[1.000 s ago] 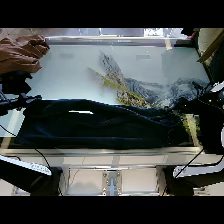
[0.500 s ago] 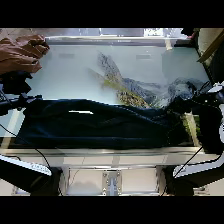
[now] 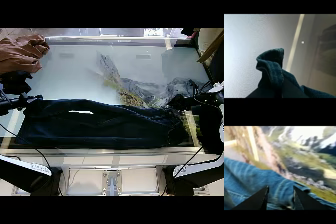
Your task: Fold the clothes and pants, and hang the long-sleeved shirts on hangers.
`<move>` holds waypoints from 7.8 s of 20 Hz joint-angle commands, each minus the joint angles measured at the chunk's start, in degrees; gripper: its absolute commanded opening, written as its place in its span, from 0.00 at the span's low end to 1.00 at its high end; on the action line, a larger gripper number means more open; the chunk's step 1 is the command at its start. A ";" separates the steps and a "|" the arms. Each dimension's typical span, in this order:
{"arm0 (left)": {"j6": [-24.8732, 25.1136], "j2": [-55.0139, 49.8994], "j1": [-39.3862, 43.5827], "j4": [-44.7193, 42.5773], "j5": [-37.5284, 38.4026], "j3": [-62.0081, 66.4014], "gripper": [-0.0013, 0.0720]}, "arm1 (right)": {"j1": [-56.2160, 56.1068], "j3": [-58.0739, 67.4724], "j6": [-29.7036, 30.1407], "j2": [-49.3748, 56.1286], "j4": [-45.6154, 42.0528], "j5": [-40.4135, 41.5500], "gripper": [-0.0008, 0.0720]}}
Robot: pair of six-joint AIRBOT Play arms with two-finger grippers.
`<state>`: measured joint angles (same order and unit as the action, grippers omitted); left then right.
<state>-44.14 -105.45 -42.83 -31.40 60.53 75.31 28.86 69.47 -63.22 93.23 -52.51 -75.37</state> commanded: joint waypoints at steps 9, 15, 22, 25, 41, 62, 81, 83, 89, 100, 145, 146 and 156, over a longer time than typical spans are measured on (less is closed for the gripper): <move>-0.44 -0.04 0.00 -0.04 0.15 0.04 0.05 | 0.72 0.07 -1.60 0.28 -1.40 -9.92 0.49; -0.48 -0.04 0.00 -0.04 0.17 0.04 0.05 | -2.08 0.04 -1.55 3.34 -1.73 -7.48 0.46; -0.87 1.88 -0.02 -0.02 4.17 0.07 0.04 | -5.16 3.39 2.10 5.09 -0.79 0.79 0.08; -0.87 8.76 0.00 0.00 4.22 0.09 0.04 | -3.02 10.78 2.12 -0.31 -1.53 -3.17 0.08; -14.43 21.55 5.51 -18.08 -8.28 0.02 0.04 | -2.47 12.26 -0.44 -7.26 -7.63 13.05 0.08; -15.63 27.17 2.99 -23.52 3.52 -14.34 0.96 | 12.94 -4.20 3.41 -12.61 -7.39 5.27 0.62; 12.85 16.57 -5.05 -16.09 2.99 -19.89 0.96 | 5.35 -11.23 2.21 -23.47 6.62 -0.66 0.52; 14.36 16.50 -4.52 -16.13 2.12 -19.89 0.96 | 4.87 -11.23 2.14 -23.65 6.73 -0.44 0.52; 16.13 16.52 -4.00 -13.46 4.48 -19.89 0.95 | 4.61 -11.23 0.85 -23.67 6.58 -0.63 0.52; 15.65 16.63 -4.11 -7.48 5.95 -18.45 0.04 | 4.61 -11.23 0.85 -23.67 3.82 -0.55 0.52; -7.67 19.19 -0.37 -10.62 -9.01 -14.62 0.04 | 10.10 -9.20 8.28 -13.38 -20.83 0.52 0.08; -8.20 19.69 -0.52 -12.37 -9.75 -14.60 0.04 | 10.10 -9.22 8.15 -14.99 -22.60 -1.03 0.08; -8.50 20.02 0.37 -13.20 -16.28 -13.66 0.04 | 17.81 -10.82 -0.50 -16.52 -29.81 -3.02 0.08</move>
<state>-52.18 -85.49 -42.72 -44.16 46.74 61.36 43.70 58.76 -61.67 76.97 -80.58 -78.15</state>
